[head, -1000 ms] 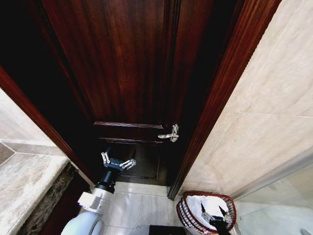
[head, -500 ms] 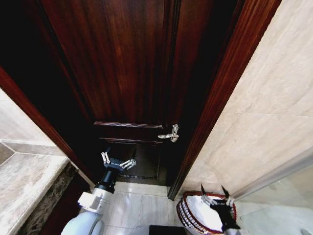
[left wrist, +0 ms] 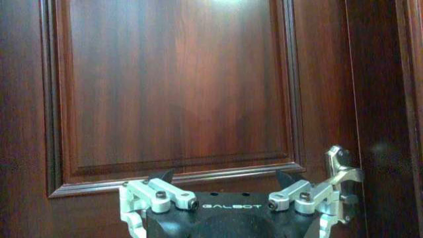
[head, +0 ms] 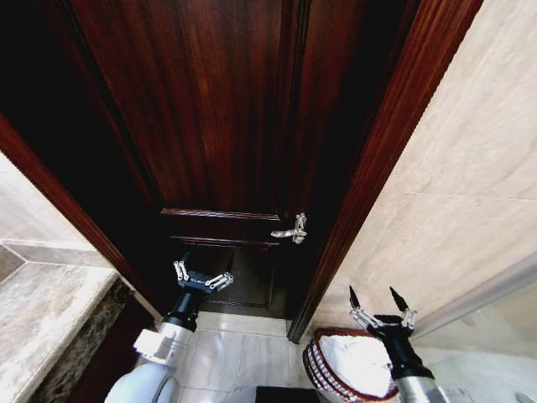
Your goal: Discard the used towel into the hamper.
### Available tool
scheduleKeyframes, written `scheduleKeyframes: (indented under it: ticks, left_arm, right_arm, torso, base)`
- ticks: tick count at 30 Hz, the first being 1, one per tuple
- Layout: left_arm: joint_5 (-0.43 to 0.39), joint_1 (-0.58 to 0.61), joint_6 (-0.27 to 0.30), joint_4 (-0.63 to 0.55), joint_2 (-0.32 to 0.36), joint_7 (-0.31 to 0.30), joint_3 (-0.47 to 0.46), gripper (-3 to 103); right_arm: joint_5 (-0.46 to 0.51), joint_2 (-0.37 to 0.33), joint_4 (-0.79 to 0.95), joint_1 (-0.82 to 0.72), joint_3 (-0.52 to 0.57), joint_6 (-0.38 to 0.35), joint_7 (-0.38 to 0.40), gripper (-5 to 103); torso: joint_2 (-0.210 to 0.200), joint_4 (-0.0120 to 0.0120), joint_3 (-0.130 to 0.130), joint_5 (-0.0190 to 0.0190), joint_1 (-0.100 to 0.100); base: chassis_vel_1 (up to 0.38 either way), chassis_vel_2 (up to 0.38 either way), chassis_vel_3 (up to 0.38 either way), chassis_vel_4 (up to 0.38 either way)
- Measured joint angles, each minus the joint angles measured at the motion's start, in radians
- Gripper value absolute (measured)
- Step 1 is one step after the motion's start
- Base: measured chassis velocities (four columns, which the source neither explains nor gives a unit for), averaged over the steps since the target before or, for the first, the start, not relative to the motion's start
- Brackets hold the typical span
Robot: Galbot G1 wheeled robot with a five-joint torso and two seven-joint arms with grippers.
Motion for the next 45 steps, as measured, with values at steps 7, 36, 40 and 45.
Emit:
scheduleKeyframes:
  ticks: [7, 36, 40, 45]
  left_arm:
    - [0.0, 0.0, 0.0, 0.0, 0.0, 0.0, 0.0, 100]
    - [0.0, 0.0, 0.0, 0.0, 0.0, 0.0, 0.0, 100]
    - [0.0, 0.0, 0.0, 0.0, 0.0, 0.0, 0.0, 100]
    - [0.0, 0.0, 0.0, 0.0, 0.0, 0.0, 0.0, 100]
  right_arm:
    - [0.006, 0.0, 0.0, 0.009, -0.015, 0.006, -0.023, 100]
    - [0.005, 0.0, -0.009, 0.011, -0.018, 0.013, -0.03, 100]
    - [0.005, 0.0, -0.009, 0.011, -0.018, 0.013, -0.029, 100]
    - [0.005, 0.0, -0.009, 0.012, -0.018, 0.013, -0.029, 100]
  torso:
    - [0.0, 0.0, 0.0, -0.0001, 0.0]
    - [0.0, 0.0, 0.0, 0.0, 0.0]
    - [0.0, 0.0, 0.0, -0.0001, 0.0]
    - [0.0, -0.0001, 0.0, -0.0002, 0.0]
  base:
    - [0.0, 0.0, 0.0, 0.0]
    - [0.0, 0.0, 0.0, 0.0]
    - [0.0, 0.0, 0.0, 0.0]
    - [-0.021, -0.023, 0.028, 0.022]
